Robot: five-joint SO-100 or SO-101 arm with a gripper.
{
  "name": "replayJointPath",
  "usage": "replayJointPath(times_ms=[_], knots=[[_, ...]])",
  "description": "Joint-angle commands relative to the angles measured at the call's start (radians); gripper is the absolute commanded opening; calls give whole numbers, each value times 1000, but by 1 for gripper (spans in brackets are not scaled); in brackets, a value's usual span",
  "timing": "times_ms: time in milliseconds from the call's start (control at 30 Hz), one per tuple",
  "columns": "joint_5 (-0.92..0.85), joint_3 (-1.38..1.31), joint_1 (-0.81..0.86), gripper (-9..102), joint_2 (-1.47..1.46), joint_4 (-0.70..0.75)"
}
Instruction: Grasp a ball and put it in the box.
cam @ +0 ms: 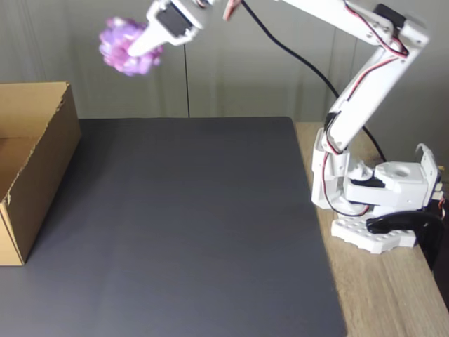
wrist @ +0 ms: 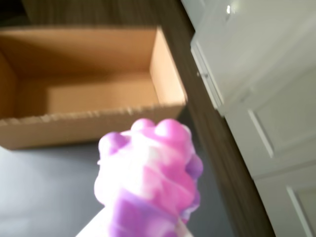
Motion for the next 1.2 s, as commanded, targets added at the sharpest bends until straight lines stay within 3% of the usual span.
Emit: replayJointPath(times_ms=[0, 633, 1167], knots=[[-2, -161, -35, 7, -48, -9], [5, -1104, -268, 8, -765, -38], [-26, -1112, -209, 10, -1043, -431]])
